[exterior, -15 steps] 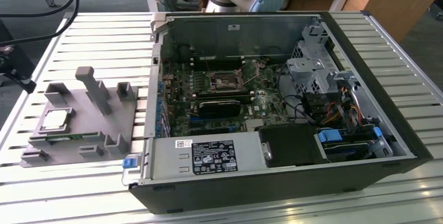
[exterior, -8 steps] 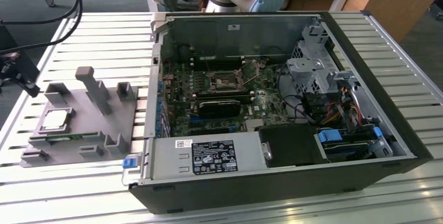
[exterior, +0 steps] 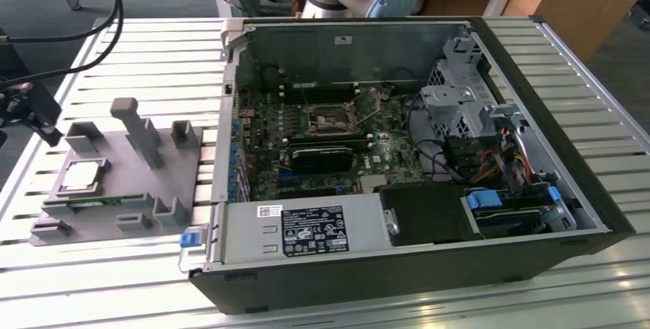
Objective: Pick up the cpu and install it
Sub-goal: 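Pick up the cpu and move it towards the insertion slot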
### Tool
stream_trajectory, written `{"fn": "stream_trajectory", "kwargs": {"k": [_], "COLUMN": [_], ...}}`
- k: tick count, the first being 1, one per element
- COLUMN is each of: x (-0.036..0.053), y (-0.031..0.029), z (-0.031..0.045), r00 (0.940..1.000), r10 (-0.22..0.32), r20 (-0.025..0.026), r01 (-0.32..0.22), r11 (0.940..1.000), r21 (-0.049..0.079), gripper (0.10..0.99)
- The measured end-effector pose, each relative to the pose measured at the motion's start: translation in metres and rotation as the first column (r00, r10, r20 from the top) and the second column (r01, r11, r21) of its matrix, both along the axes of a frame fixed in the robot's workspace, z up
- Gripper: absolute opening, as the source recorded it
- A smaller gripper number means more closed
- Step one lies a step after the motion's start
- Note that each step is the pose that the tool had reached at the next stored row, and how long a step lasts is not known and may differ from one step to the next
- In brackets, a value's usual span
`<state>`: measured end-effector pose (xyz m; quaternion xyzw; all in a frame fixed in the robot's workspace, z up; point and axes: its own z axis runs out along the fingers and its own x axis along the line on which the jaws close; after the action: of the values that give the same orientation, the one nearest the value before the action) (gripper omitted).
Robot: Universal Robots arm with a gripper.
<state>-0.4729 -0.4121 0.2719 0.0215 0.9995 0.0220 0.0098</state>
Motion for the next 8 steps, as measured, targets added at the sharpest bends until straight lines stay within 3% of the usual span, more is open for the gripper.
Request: {"fn": "stream_trajectory", "kwargs": {"k": [8], "x": [0.0000], "y": [0.0000], "z": [-0.0065], "r00": [1.0000], "r10": [0.000], "r20": [-0.0013], "r01": [0.000], "r11": [1.0000], "r21": [0.000], "gripper": [0.761]}}
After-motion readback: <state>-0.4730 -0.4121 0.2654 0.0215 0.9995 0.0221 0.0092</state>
